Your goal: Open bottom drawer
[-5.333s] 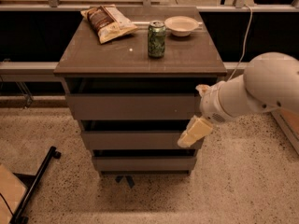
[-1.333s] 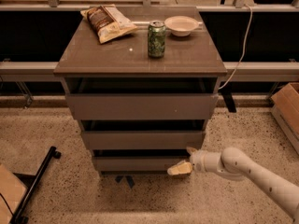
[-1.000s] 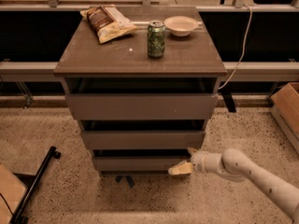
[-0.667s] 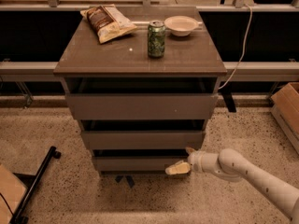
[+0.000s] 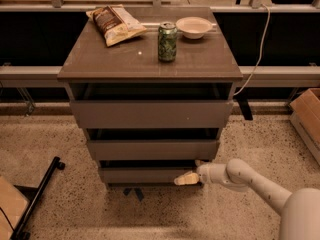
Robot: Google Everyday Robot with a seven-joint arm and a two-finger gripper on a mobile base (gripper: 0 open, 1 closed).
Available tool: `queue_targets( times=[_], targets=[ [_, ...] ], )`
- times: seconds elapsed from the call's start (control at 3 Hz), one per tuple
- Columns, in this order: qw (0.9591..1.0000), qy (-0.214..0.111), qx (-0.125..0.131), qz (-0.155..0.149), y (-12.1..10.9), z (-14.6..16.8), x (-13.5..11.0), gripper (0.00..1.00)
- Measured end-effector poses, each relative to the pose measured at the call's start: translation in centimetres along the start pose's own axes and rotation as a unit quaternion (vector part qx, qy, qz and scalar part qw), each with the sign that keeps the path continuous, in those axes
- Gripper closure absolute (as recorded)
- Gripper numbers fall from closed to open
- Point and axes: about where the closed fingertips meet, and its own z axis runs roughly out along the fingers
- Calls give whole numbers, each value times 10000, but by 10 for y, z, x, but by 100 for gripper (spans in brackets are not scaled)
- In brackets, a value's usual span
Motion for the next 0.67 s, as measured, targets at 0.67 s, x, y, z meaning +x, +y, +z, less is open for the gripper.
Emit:
queue_targets(
  times=[0.67],
  targets=[
    [9996, -66, -99, 236, -34, 44, 12, 0]
  ],
)
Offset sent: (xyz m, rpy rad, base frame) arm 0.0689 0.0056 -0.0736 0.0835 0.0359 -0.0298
